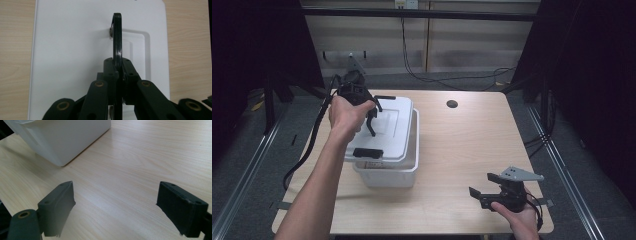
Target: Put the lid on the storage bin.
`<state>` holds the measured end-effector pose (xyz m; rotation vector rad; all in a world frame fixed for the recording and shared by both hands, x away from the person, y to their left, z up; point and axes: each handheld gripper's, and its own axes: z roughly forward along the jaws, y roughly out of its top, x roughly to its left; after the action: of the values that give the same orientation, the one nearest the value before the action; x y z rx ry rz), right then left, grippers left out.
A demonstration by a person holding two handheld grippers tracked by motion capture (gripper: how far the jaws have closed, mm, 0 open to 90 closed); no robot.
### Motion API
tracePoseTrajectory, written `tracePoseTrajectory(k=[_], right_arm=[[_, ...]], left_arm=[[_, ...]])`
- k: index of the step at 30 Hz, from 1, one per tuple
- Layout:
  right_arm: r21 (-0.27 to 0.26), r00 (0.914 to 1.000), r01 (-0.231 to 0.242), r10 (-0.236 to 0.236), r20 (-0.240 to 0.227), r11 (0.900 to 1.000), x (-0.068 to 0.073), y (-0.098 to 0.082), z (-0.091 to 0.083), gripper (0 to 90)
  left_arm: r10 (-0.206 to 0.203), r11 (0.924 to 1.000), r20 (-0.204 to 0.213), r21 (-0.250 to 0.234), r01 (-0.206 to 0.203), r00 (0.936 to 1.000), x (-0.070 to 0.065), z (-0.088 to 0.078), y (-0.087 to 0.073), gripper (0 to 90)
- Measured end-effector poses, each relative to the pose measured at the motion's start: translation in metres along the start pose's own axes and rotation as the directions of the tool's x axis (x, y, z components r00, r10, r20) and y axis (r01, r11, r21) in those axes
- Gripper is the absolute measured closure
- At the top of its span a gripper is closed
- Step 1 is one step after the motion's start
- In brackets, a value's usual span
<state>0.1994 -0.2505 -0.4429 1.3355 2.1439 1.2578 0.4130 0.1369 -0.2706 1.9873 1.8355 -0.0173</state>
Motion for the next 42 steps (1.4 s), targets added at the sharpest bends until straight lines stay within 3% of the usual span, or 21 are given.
tracePoseTrajectory(k=[6,8,9,16,21,27,32,38,42], right_arm=[[0.002,1.0,-0.002,0.002,-0.004,1.0,0.0,0.0,0.0,13.8],[0.002,1.0,-0.003,0.003,-0.003,1.0,0.0,0.0,0.0,13.8],[0.002,1.0,-0.003,0.003,-0.003,1.0,0.0,0.0,0.0,13.8],[0.01,0.9999,-0.01,0.01,-0.006,1.0,0.0,-0.001,0.0,13.8],[0.015,1.0,-0.003,0.003,-0.009,1.0,0.0,-0.001,0.001,13.8],[0.018,1.0,-0.007,0.007,-0.007,1.0,0.0,-0.001,0.001,13.8],[0.018,0.9999,-0.005,0.005,-0.009,1.0,0.0,-0.001,0.002,13.8],[0.019,0.9999,-0.006,0.006,-0.008,1.0,0.0,-0.001,0.001,13.8],[0.02,0.9999,-0.008,0.008,-0.006,1.0,0.0,-0.001,0.002,13.8]], left_arm=[[-0.034,0.9994,0.002,-0.008,0.034,0.9994,-0.003,0.004,-0.002,84.3],[-0.025,0.9997,0.001,0.003,0.025,0.9997,-0.004,0.005,-0.002,84.3],[-0.04,0.9992,0.0,-0.008,0.04,0.9992,-0.006,0.007,-0.003,84.3],[-0.049,0.9988,0.024,0.005,0.049,0.9985,-0.009,0.013,-0.004,84.0],[-0.07,0.9976,0.011,-0.006,0.07,0.9975,-0.011,0.015,-0.005,83.7],[-0.055,0.9985,0.022,-0.002,0.055,0.9983,-0.013,0.02,-0.006,83.6],[-0.068,0.9977,0.0,-0.002,0.068,0.9977,-0.018,0.027,-0.008,83.7],[-0.056,0.9983,-0.009,0.016,0.056,0.9984,-0.02,0.03,-0.009,84.4],[-0.052,0.9986,-0.042,0.01,0.052,0.9978,-0.02,0.032,-0.009,84.2]])
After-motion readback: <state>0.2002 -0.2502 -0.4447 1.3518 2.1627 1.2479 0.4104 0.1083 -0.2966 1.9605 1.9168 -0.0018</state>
